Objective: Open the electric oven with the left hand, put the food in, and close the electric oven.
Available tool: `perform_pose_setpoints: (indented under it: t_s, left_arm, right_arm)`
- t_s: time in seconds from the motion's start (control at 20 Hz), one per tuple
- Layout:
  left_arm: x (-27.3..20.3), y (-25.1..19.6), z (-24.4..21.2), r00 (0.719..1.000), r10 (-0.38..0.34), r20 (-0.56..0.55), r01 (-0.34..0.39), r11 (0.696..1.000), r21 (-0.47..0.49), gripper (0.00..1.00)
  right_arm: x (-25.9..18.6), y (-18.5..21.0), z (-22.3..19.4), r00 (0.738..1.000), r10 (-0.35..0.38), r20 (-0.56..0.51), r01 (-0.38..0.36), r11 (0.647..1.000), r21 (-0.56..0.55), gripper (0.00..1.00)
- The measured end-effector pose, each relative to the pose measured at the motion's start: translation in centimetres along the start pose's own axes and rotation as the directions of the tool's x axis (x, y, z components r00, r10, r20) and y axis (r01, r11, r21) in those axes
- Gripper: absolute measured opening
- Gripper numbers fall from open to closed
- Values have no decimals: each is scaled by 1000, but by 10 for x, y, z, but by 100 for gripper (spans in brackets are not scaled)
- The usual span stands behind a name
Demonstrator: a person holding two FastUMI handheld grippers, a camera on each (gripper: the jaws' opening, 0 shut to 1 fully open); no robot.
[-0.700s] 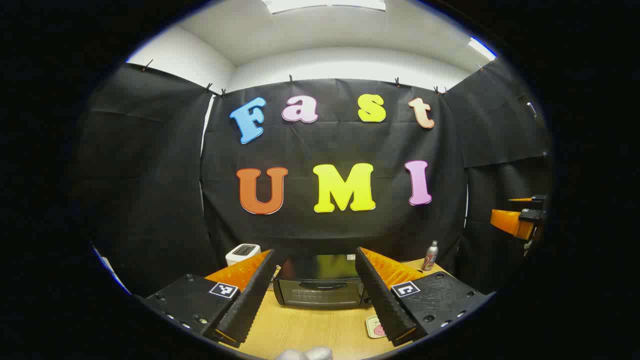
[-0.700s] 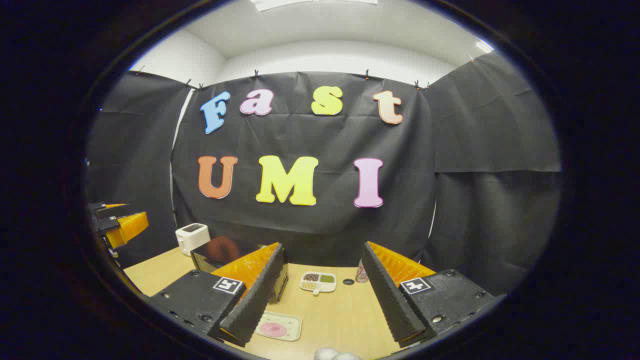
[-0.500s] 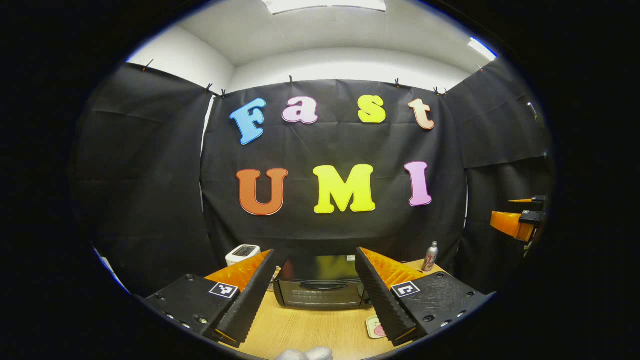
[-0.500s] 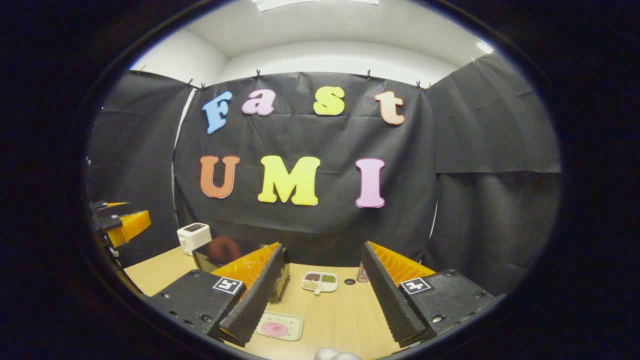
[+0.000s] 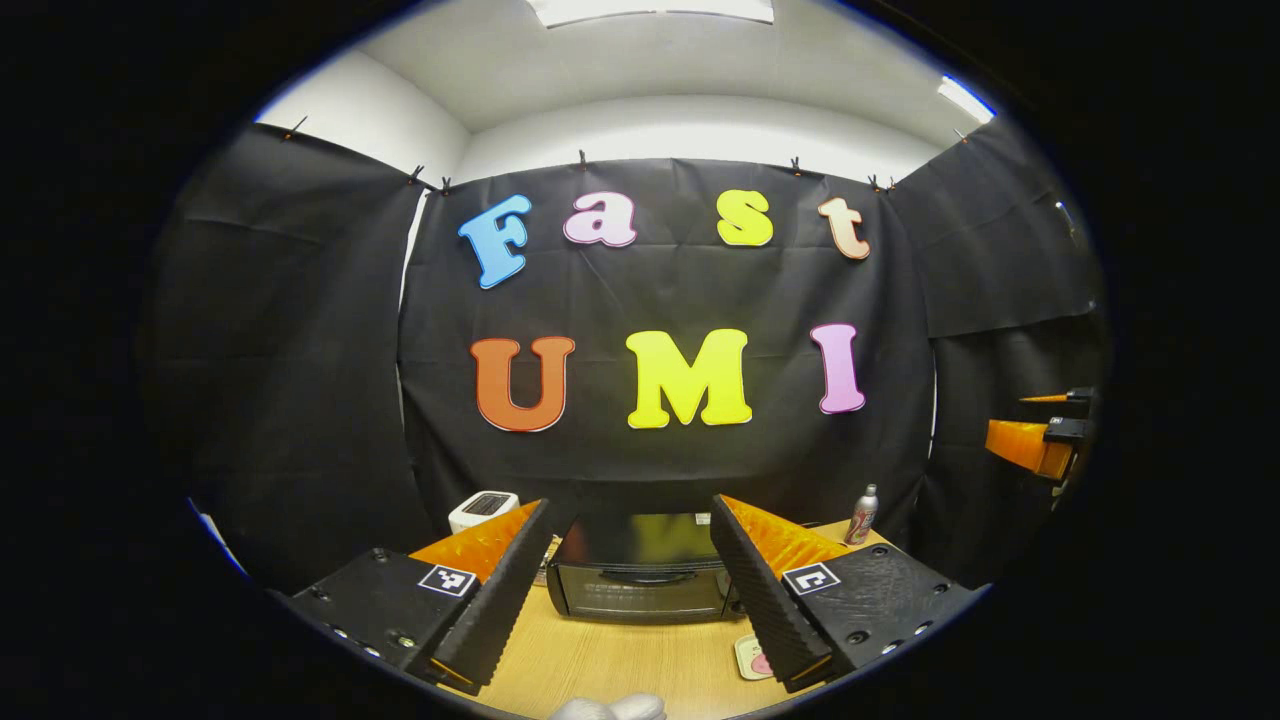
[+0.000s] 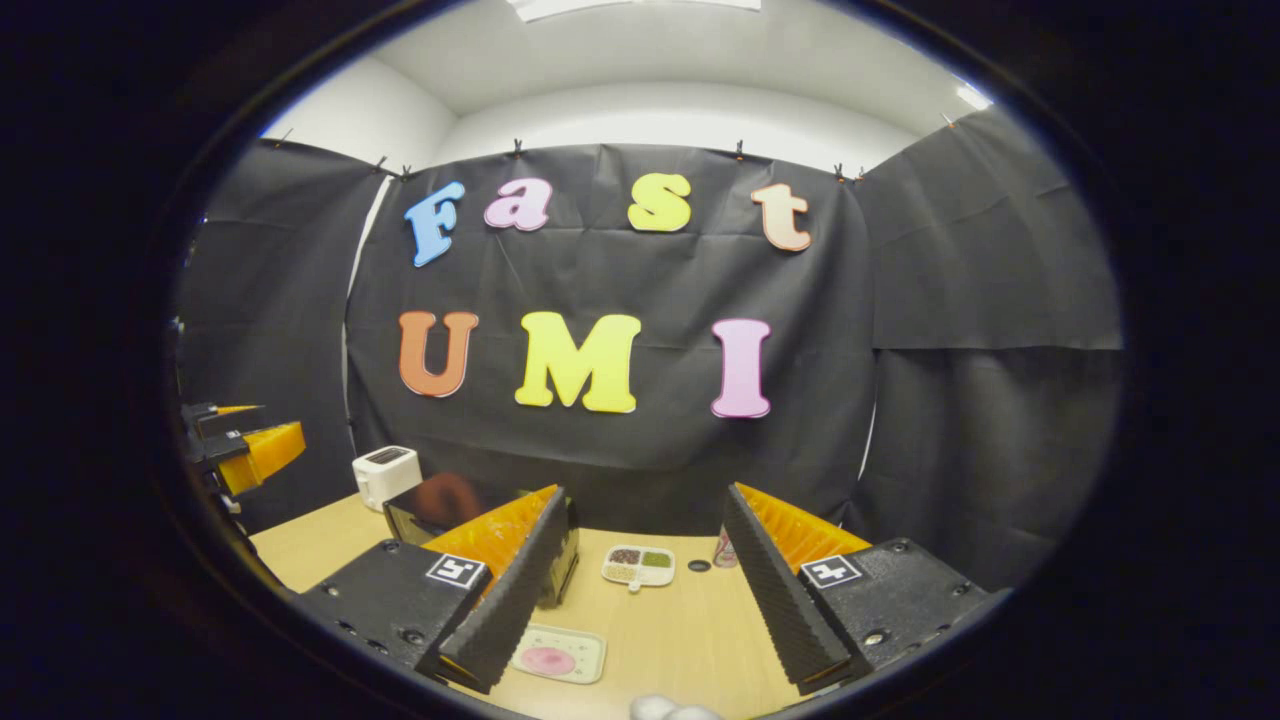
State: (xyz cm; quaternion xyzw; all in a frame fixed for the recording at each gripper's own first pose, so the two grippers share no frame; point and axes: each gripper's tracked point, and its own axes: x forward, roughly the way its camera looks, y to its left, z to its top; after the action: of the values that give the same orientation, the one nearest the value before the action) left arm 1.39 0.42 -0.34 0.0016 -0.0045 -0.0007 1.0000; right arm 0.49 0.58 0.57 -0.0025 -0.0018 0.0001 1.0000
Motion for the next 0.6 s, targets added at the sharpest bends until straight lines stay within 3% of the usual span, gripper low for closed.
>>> perform_pose_setpoints:
  t_s: [0.3,0.6]
  left_arm:
    - [30,-2,-14,1000,-10,5,10,1000,-2,95]
    - [87,-15,-65,998,-42,-46,41,999,-22,95]
  right_arm:
    - [6,1,5,1000,0,0,0,1000,-8,98]
    - [8,-3,13,1000,-13,-1,13,1000,-18,98]
